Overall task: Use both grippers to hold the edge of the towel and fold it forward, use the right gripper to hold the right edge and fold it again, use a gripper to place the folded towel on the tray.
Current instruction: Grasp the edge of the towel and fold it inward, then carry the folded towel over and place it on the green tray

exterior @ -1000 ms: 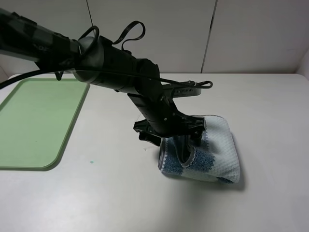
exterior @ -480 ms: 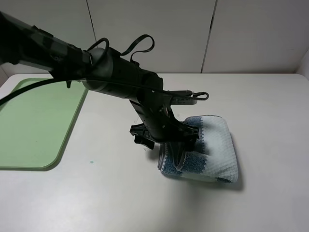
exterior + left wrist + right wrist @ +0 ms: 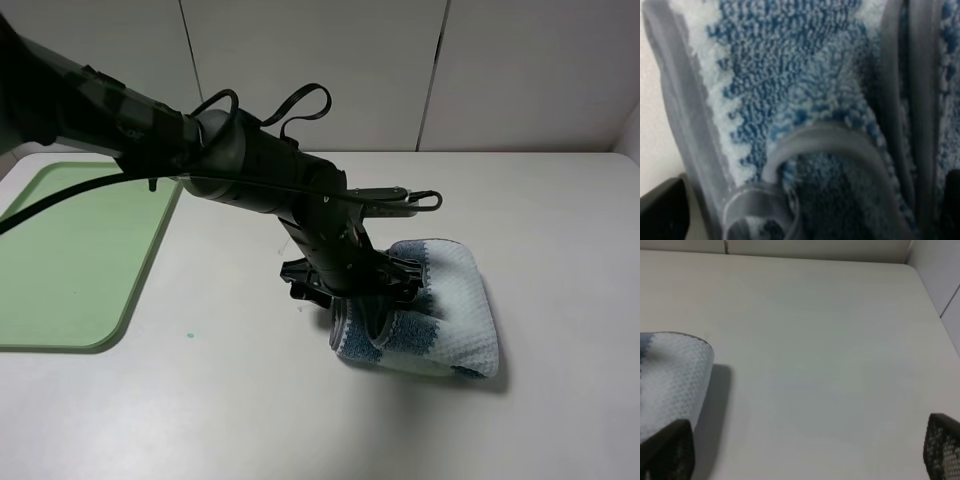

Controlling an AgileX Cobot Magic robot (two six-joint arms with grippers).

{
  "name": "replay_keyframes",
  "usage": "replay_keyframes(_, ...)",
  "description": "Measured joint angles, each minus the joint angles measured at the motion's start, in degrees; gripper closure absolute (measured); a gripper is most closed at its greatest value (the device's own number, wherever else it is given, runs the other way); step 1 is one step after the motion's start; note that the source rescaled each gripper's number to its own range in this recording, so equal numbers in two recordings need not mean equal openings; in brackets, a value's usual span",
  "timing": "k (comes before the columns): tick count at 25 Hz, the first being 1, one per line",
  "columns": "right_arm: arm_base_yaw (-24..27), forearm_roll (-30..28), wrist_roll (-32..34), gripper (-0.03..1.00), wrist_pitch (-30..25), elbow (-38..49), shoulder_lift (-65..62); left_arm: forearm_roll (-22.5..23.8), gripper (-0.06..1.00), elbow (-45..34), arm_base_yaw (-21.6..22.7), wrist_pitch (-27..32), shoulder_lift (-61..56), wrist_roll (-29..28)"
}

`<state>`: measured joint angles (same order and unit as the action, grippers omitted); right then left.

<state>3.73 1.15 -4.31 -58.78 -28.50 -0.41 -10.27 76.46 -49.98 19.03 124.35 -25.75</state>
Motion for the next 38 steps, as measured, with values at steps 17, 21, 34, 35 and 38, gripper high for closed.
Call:
replay_keyframes(17, 0.0, 0.0, 0.0, -0.03, 0.0, 0.0, 0.0, -0.19, 0.76, 0.64, -1.3, -2.71, 1.57, -0.02)
replay_keyframes(21, 0.0, 0.0, 0.0, -0.03, 0.0, 0.0, 0.0, -0.19, 0.78, 0.64, -1.3, -2.76, 1.57, -0.02)
replay_keyframes(34, 0.0, 0.0, 0.0, -0.03, 0.0, 0.0, 0.0, 3.65, 0.78, 0.58, 0.53, 6.15, -4.34, -0.02)
replay_keyframes(35, 0.0, 0.0, 0.0, -0.03, 0.0, 0.0, 0.0, 4.33, 0.78, 0.58, 0.72, 6.64, -5.13, -0.02)
replay_keyframes(38, 0.0, 0.0, 0.0, -0.03, 0.0, 0.0, 0.0, 6.39, 0.78, 0.58, 0.79, 7.81, -6.85, -0.02)
